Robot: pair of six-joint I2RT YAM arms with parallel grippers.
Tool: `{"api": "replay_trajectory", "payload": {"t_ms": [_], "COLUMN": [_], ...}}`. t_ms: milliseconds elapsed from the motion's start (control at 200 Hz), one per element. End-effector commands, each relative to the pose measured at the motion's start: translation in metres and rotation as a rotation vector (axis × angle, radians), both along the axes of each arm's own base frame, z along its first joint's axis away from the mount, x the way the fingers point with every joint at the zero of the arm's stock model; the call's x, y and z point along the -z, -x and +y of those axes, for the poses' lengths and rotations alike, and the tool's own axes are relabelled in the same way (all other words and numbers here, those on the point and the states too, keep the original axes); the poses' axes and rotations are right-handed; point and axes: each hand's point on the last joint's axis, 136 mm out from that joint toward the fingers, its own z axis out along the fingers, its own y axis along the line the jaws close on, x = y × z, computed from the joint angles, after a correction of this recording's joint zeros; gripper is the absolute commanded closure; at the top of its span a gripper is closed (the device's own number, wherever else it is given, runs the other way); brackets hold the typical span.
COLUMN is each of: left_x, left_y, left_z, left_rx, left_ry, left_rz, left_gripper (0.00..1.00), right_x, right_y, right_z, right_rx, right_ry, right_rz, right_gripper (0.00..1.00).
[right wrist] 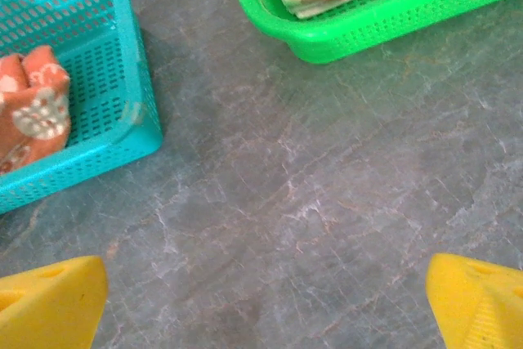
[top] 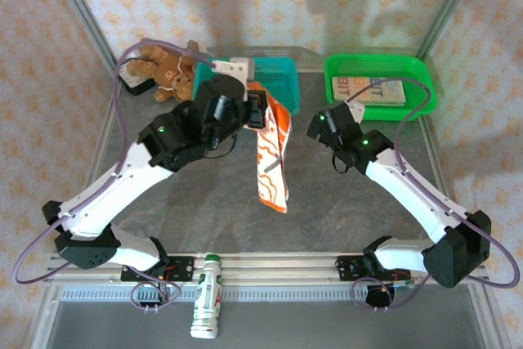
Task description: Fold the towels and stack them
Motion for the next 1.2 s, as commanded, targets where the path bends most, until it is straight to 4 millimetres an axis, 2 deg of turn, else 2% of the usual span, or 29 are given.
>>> {"api": "replay_trajectory", "payload": {"t_ms": [0,75,140,180,235,290,320,385,440,505,601,666,766,856,976,1016,1036,1086,1196], "left_x": [0.037,0.077,0.113,0.131,0.156,0.181,0.192,0.207,0.209,0.207,0.209,0.217,0.237,0.256,0.279,0.287,0.293,0.303,0.318], "left_y": [-0.025,-0.05,-0.074,-0.088,-0.105,-0.121,-0.128,-0.134,-0.135,-0.129,-0.112,-0.094,-0.059,-0.026,0.011,0.019,0.022,0.028,0.038], "left_z": [-0.009,-0.01,-0.004,-0.002,0.008,0.017,0.023,0.032,0.039,0.044,0.047,0.048,0.044,0.03,-0.002,-0.012,-0.017,-0.029,-0.05], "left_rx": [-0.057,-0.068,-0.096,-0.105,-0.127,-0.143,-0.158,-0.166,-0.177,-0.179,-0.169,-0.161,-0.144,-0.122,-0.069,-0.056,-0.047,-0.032,-0.002], "left_ry": [-0.001,-0.031,-0.067,-0.096,-0.168,-0.22,-0.238,-0.269,-0.291,-0.297,-0.255,-0.231,-0.228,-0.233,-0.232,-0.231,-0.235,-0.248,-0.323], "left_rz": [0.044,0.122,0.186,0.211,0.242,0.293,0.324,0.388,0.403,0.399,0.412,0.439,0.486,0.526,0.544,0.552,0.559,0.575,0.584], "left_gripper": [1.0,1.0,1.0,0.94,0.73,0.66,0.59,0.41,0.36,0.34,0.34,0.35,0.39,0.44,0.55,0.57,0.59,0.61,0.67], "right_x": [0.003,0.007,0.009,0.012,0.015,0.02,0.023,0.03,0.038,0.048,0.065,0.077,0.092,0.102,0.109,0.114,0.108,0.108,0.109], "right_y": [0.01,0.012,0.014,0.015,0.016,0.017,0.018,0.02,0.022,0.025,0.032,0.038,0.044,0.049,0.054,0.057,0.058,0.06,0.067], "right_z": [-0.009,-0.008,-0.005,-0.002,0.003,0.01,0.014,0.024,0.031,0.038,0.049,0.054,0.048,0.038,0.028,0.025,0.023,0.02,0.014], "right_rx": [0.032,0.014,-0.002,-0.016,-0.041,-0.075,-0.097,-0.145,-0.178,-0.216,-0.27,-0.29,-0.265,-0.226,-0.194,-0.183,-0.181,-0.174,-0.167], "right_ry": [0.01,0.01,0.008,0.001,-0.014,-0.036,-0.047,-0.076,-0.093,-0.116,-0.16,-0.183,-0.176,-0.155,-0.137,-0.126,-0.134,-0.128,-0.119], "right_rz": [0.003,0.021,0.035,0.046,0.06,0.072,0.08,0.099,0.119,0.141,0.175,0.2,0.225,0.235,0.241,0.252,0.231,0.229,0.23], "right_gripper": [0.01,0.01,0.01,0.01,0.01,0.01,0.01,0.01,0.01,0.01,0.12,0.17,0.19,0.19,0.18,0.18,0.18,0.17,0.17]}}
